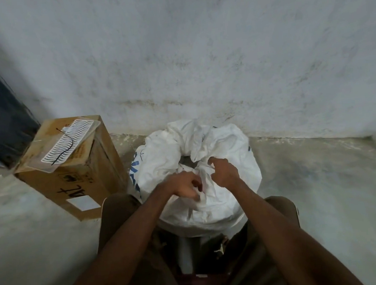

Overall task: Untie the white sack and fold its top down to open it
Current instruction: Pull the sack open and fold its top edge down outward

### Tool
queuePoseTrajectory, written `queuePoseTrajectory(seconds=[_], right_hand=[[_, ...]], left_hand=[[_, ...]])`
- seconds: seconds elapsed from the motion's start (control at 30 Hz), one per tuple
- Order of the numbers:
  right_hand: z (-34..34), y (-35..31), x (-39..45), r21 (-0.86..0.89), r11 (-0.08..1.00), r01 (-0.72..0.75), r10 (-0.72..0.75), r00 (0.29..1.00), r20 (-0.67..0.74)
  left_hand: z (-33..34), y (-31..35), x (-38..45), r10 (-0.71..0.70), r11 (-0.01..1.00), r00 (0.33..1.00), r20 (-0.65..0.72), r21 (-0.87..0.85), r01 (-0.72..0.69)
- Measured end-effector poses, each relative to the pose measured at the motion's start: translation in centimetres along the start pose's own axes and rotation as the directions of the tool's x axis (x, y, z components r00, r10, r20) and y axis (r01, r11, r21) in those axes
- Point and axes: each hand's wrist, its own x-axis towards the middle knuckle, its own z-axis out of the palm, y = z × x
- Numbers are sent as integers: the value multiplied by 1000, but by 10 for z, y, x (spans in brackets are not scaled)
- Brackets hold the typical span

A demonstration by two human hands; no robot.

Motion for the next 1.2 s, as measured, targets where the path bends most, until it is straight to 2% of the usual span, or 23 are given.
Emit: queuePoseTrajectory(seconds=[0.07, 0.13, 0.17, 0.27, 0.33, 0.4, 0.47, 0.53, 0.63, 0.73, 0.8, 0.87, 0.93, 1.03, 1.1, 1.2], right_hand=[[3, -1, -8, 74, 997, 23, -20, 999, -34], [2, -3, -15, 125, 991, 46, -38, 997, -61], [1, -5, -18, 135, 990, 42, -36, 998, -49], [-5, -3, -26, 85, 996, -32, 30, 999, 22], [-13, 4, -30, 58, 995, -84, 82, 996, 34], [-22, 17, -33, 38, 991, -127, 125, 992, 32], [-28, 29, -35, -6, 990, -144, 144, 989, 41], [-29, 31, -36, -52, 993, -105, 106, 994, 19], [-28, 15, -31, -127, 992, 19, -37, 990, -137], [-29, -6, -18, -294, 941, 165, -249, 928, -276], [-32, -15, -8, -373, 906, 201, -331, 885, -328], [-38, -23, 4, -422, 885, 195, -374, 839, -396], [-45, -30, 17, -446, 884, 141, -350, 832, -430], [-50, -31, 34, -444, 894, 60, -271, 862, -429], [-48, -23, 43, -445, 895, 15, -228, 874, -429], [-43, -11, 48, -494, 868, -45, -201, 879, -433]], left_hand=[[-7, -12, 1, -18, 985, 966, -260, -169, -27], [-12, -19, 8, -84, 996, 846, -526, -68, 56], [-12, -22, 11, -87, 992, 800, -594, 19, 122], [-10, -21, 23, -115, 943, 749, -652, 166, 290], [-12, -24, 28, -160, 909, 701, -695, 173, 379], [-15, -33, 31, -158, 900, 646, -746, 160, 405], [-18, -46, 33, -161, 889, 631, -759, 165, 426], [-22, -49, 32, -212, 860, 658, -723, 182, 477], [-27, -30, 33, -322, 831, 694, -644, 160, 533], [-24, -19, 34, -342, 815, 702, -625, 175, 552], [-22, -21, 33, -311, 813, 681, -663, 186, 552], [-25, -26, 31, -289, 845, 691, -662, 164, 510], [-27, -35, 28, -259, 904, 704, -661, 92, 418], [-34, -49, 24, -264, 947, 647, -715, -64, 315], [-38, -57, 20, -268, 944, 642, -718, -62, 326], [-42, -68, 16, -315, 896, 688, -653, 35, 443]])
